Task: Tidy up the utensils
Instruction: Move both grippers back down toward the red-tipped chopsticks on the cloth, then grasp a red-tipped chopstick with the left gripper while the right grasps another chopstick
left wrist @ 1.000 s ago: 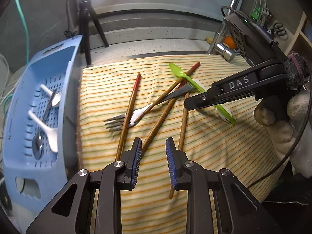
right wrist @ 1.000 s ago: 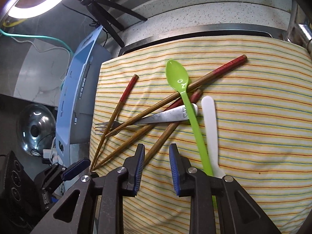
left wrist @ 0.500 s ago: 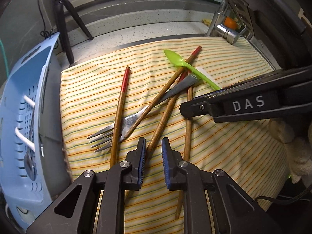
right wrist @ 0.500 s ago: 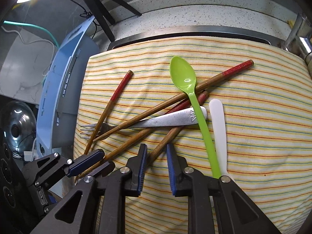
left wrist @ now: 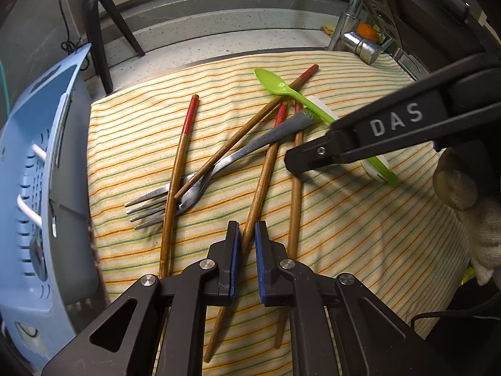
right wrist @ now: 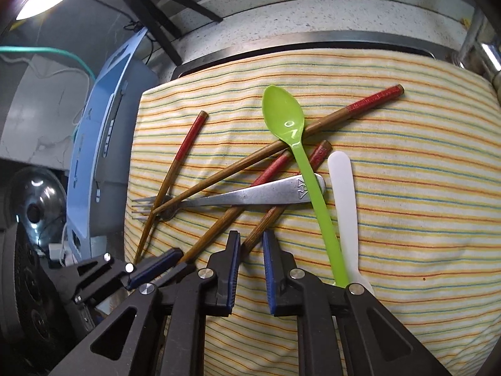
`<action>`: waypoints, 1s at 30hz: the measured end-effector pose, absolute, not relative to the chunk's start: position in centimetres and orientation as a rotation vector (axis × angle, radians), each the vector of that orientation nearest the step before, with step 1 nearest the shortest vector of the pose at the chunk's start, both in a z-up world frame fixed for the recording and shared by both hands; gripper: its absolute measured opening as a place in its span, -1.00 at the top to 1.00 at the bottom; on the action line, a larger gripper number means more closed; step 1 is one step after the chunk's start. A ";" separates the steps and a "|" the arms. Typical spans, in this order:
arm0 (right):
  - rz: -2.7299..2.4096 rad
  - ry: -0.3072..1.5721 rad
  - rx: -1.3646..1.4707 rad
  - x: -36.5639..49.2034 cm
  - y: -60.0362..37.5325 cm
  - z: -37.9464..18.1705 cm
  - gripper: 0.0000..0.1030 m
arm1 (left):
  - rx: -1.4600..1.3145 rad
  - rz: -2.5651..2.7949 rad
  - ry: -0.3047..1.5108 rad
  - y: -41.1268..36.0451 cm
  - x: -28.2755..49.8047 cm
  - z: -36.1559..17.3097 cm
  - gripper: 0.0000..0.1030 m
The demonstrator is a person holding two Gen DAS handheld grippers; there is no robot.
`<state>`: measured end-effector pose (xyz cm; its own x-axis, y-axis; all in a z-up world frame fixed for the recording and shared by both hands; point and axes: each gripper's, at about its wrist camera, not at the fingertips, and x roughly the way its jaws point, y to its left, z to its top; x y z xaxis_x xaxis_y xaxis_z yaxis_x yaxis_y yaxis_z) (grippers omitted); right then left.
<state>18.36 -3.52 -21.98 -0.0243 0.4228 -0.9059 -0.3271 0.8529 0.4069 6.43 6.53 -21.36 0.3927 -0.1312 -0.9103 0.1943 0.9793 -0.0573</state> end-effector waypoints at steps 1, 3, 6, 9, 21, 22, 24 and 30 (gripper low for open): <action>0.598 1.469 0.055 18.2 -3.2 -21.8 0.73 | 0.063 -0.205 1.149 6.4 6.2 -21.3 0.84; 0.608 1.453 0.006 17.8 -2.7 -21.6 0.71 | 0.063 -0.208 1.150 6.4 5.9 -21.3 0.85; 0.645 1.477 -0.001 17.7 -2.8 -21.5 0.82 | 0.066 -0.204 1.153 6.4 5.0 -21.3 0.85; 0.648 1.509 -0.037 17.6 -3.4 -21.7 1.00 | 0.062 -0.199 1.162 6.7 4.0 -21.3 0.85; 0.675 1.548 0.147 17.4 -3.6 -21.9 0.74 | 0.022 -0.180 1.158 7.5 2.9 -21.2 0.85; 0.659 1.562 0.166 17.4 -3.5 -22.1 0.74 | 0.018 -0.181 1.158 7.6 2.8 -21.2 0.85; 0.626 1.570 0.199 17.6 -3.4 -22.5 0.73 | 0.015 -0.183 1.157 7.8 2.8 -21.2 0.86; 0.543 1.614 0.239 17.9 -2.3 -22.4 0.68 | 0.012 -0.189 1.154 7.9 2.8 -21.2 0.86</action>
